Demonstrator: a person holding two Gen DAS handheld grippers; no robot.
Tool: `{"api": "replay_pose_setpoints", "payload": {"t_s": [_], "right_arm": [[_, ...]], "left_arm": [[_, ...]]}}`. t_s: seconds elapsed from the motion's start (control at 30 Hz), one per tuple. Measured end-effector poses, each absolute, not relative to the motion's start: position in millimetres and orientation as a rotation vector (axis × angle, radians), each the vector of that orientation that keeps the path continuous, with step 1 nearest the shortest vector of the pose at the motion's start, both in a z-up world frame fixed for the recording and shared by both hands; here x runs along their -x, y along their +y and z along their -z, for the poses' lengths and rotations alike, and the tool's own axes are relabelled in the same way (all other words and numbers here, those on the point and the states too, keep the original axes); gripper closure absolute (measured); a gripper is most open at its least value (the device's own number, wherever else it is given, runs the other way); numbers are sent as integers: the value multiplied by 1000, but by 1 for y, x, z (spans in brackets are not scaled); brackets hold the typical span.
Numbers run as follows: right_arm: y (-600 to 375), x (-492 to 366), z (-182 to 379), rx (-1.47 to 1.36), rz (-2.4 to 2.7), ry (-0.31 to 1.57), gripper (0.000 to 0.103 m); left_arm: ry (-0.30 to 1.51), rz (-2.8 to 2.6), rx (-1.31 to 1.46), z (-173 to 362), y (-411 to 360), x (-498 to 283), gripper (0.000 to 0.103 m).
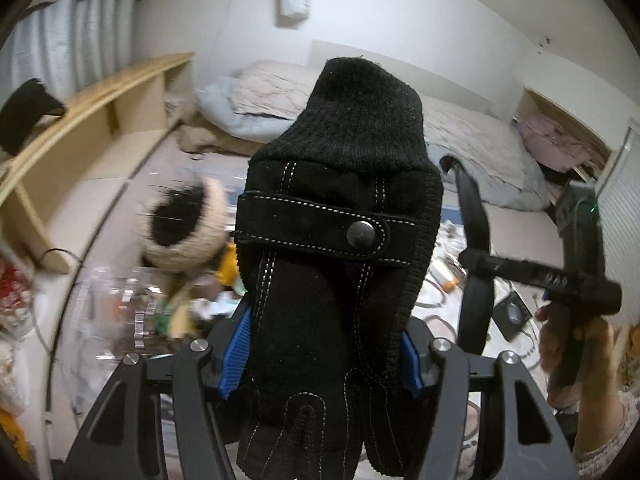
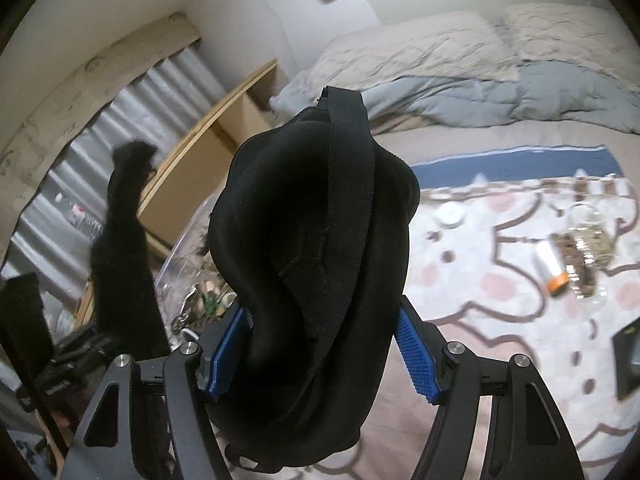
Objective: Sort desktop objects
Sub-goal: 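Carry both black gloves, one in each tool, over to the clear bin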
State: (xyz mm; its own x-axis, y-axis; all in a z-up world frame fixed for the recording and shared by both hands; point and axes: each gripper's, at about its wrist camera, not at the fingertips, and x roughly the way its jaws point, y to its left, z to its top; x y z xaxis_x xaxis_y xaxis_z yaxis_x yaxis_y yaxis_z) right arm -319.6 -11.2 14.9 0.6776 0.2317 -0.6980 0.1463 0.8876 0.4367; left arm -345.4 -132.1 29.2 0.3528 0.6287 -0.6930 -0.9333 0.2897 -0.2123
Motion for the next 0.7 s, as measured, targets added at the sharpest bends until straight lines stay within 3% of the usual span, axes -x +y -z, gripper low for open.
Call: {"api": "replay_pose_setpoints", "payload": {"t_s": [0.37,0.6,0.7], "right_arm": [[81,251,20,-552,-123,920,32],[139,214,38,-406,-130,988,32],[145,207,47,-394,-90,1022,22]], "left_arm": [[475,-1259,697,-35,-136,430,41],[459,-1287,701,-38,-127,453,41],[453,-1281,710,-37,-121,456,41]]}}
